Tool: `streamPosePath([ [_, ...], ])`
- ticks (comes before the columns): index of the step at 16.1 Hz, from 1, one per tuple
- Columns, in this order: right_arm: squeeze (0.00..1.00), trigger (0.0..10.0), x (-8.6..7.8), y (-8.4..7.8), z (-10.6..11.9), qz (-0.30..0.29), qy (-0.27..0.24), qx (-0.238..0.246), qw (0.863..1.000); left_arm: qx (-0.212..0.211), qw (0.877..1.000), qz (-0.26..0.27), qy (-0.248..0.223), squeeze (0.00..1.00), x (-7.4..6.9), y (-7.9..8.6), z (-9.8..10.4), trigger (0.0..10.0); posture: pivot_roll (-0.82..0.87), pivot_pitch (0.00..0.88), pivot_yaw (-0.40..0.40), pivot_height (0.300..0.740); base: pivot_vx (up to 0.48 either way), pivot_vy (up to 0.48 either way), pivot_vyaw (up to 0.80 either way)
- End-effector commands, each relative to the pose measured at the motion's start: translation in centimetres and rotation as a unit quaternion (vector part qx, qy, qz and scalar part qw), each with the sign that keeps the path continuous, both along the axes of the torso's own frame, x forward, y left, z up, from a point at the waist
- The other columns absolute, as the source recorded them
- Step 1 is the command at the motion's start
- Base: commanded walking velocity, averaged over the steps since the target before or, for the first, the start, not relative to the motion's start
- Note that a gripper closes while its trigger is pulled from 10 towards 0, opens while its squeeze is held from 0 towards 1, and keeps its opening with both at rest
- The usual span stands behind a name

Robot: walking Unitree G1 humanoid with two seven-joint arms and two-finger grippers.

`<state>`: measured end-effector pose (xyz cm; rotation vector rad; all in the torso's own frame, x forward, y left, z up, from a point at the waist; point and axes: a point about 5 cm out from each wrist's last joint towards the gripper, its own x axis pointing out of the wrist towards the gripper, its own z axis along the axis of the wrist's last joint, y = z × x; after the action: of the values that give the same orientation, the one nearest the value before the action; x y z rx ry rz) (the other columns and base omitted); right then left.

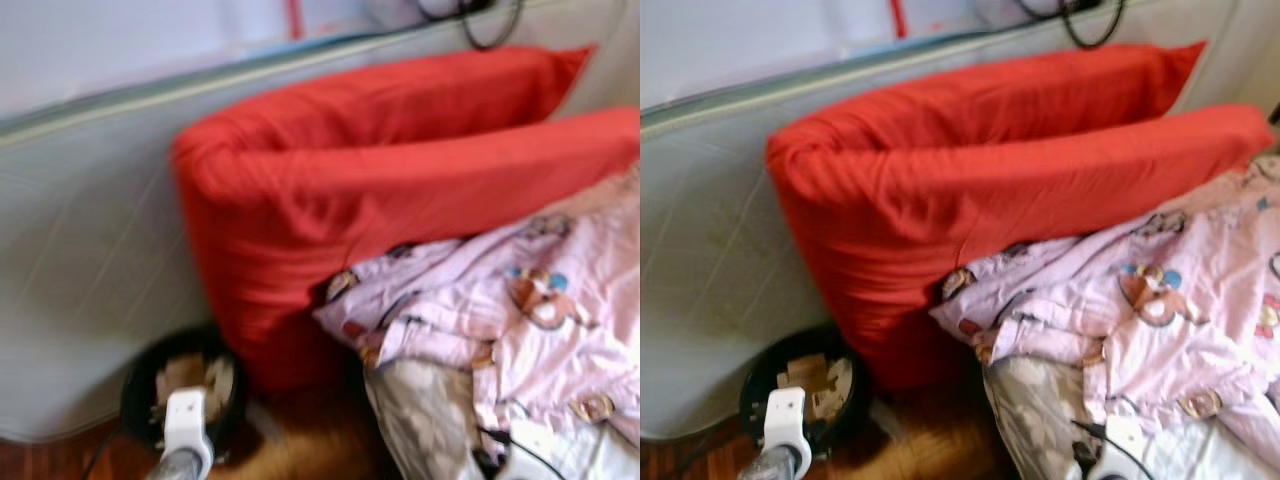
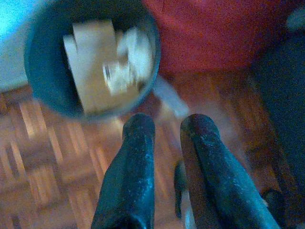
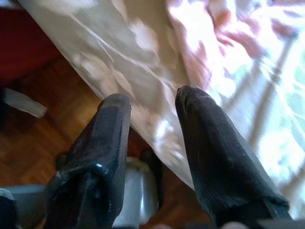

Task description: Clean up the room

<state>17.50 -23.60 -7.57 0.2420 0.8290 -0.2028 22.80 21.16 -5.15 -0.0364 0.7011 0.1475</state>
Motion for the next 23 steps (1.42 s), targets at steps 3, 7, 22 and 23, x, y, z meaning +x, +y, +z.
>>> streamPosePath([
  [3, 0.0, 10.0, 0.1, -1.2, 0.5, -0.014, -0.019, -0.011, 1.0, -0.013, 0.997, -0.019, -0.08, 0.0, 3.2, -1.1, 2.4, 10.0, -0.02, 0.145, 0.035, 0.74, 0.0, 0.0, 0.0],
  [7, 0.0, 10.0, 3.7, -1.8, 3.0, -0.026, -0.122, -0.024, 0.992, -0.018, 0.979, -0.031, -0.2, 0.0, 5.9, -1.4, 5.8, 10.0, -0.01, 0.176, 0.024, 0.74, 0.0, 0.0, 0.0],
  [22, 0.0, 10.0, 8.4, 3.7, 6.2, -0.012, -0.258, -0.047, 0.965, 0.0, 0.953, -0.03, -0.302, 0.0, 6.3, -1.8, 8.6, 10.0, -0.01, 0.21, -0.001, 0.676, 0.0, 0.0, 0.0],
  [23, 0.0, 10.0, 8.3, 3.8, 6.1, -0.015, -0.259, -0.039, 0.965, -0.001, 0.952, -0.03, -0.304, 0.0, 6.3, -1.8, 8.7, 10.0, -0.01, 0.209, 0.001, 0.676, 0.0, 0.0, -0.76],
])
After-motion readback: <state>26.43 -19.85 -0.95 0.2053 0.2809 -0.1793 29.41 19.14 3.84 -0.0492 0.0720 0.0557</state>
